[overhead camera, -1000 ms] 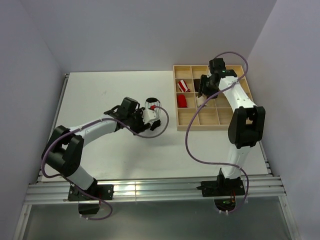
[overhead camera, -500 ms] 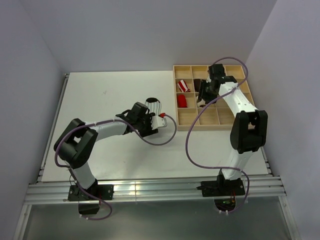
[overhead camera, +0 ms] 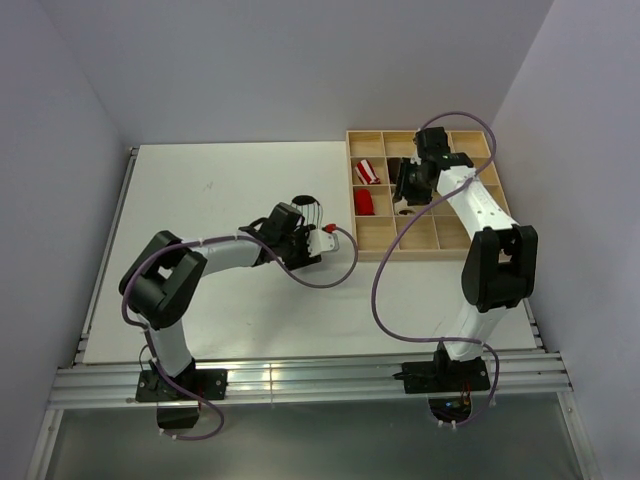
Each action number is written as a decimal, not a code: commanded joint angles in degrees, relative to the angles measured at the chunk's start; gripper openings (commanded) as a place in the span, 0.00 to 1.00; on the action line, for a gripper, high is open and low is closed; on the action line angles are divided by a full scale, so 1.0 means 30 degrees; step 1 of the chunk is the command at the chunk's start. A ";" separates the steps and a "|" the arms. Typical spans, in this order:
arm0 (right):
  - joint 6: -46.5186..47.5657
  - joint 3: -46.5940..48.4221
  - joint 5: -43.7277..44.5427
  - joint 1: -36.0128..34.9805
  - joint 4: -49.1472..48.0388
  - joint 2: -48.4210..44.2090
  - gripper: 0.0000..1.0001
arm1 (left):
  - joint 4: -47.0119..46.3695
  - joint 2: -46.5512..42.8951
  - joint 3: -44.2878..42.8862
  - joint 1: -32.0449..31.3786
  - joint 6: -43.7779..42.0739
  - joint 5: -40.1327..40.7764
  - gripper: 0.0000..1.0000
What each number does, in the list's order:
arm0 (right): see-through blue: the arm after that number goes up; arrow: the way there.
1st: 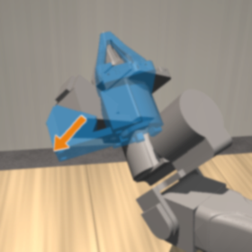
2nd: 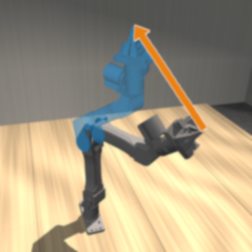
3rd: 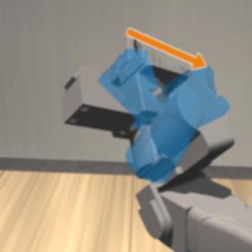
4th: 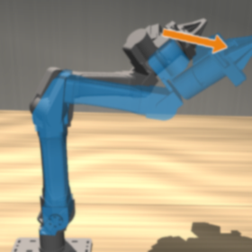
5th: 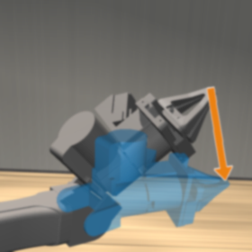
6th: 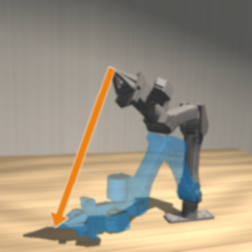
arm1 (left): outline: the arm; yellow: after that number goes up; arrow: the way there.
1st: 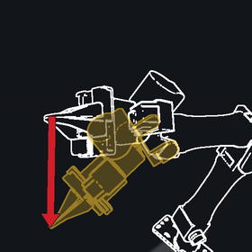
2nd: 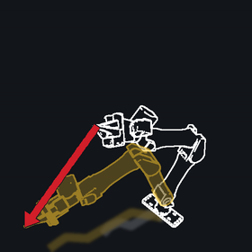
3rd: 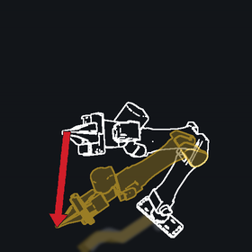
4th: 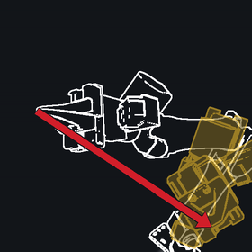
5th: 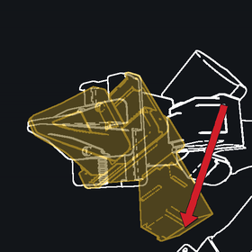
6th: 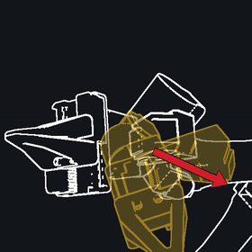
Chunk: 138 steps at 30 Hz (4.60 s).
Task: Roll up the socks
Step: Roll the sock at the center of the board.
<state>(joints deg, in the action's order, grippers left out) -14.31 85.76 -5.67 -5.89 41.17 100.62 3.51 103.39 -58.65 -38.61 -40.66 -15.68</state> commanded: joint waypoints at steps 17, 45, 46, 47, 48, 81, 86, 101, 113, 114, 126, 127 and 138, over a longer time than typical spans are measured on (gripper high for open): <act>0.0169 0.0009 0.0308 -0.0380 -0.0305 -0.0932 0.47 | 0.4483 0.2128 -0.3184 -0.0079 0.0430 -0.0104 0.31; -0.0505 -0.8102 0.0863 -0.2457 -0.6977 -0.9101 0.40 | 2.1789 0.6284 -1.2172 0.2263 0.4153 -0.8245 0.00; -0.0505 -0.9093 0.1474 -0.3301 -0.7448 -1.0208 0.40 | 2.2205 0.6838 -1.2438 0.2439 0.3745 -0.8597 0.00; -0.0534 -0.9625 0.1799 -0.3861 -0.7888 -1.0741 0.40 | 2.2587 0.7134 -1.2702 0.2556 0.3712 -0.8978 0.00; -0.0476 -1.0181 0.1832 -0.4418 -0.8850 -1.1820 0.40 | 2.3606 0.7630 -1.3256 0.2645 0.3218 -0.9243 0.00; 0.2834 -1.3175 -0.1802 -1.5204 -2.0490 -0.2163 0.40 | 2.5081 1.0301 -1.3350 0.4169 0.3008 -1.0300 0.00; 0.3302 -1.2942 -0.2006 -1.5204 -2.0170 -0.1520 0.38 | 2.5080 1.0301 -1.3349 0.4169 0.3037 -1.0300 0.00; 0.3684 -1.2531 -0.1623 -1.5146 -2.0050 0.0034 0.38 | 2.5081 1.0125 -1.3174 0.4198 0.3037 -1.0154 0.00; 0.3246 -1.2004 -0.0894 -1.5204 -1.9466 0.1060 0.21 | 2.5080 1.0126 -1.3437 0.4198 0.3097 -1.0446 0.01; 0.3187 -1.2032 -0.0748 -1.5175 -1.9407 0.1118 0.16 | 2.5081 1.0096 -1.3408 0.4198 0.3096 -1.0475 0.02; 0.1606 -1.3174 -0.1945 -1.4737 -2.0372 0.1265 0.00 | 2.3064 0.8254 -1.3090 0.4841 0.4705 -1.2497 0.22; 0.1314 -1.3320 -0.2237 -1.4649 -2.0576 0.1265 0.00 | 2.2479 0.7902 -1.2883 0.4930 0.4997 -1.2526 0.25; -0.0588 -1.3293 -0.7564 -1.2336 -2.0844 0.1849 0.00 | 1.6240 0.3454 -1.0045 0.6219 0.7547 -1.0628 0.27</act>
<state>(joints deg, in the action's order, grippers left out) -13.23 46.37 -22.57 -45.17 -22.28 104.36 60.23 119.44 -91.48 -20.82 -20.58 -49.71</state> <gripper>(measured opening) 0.066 0.274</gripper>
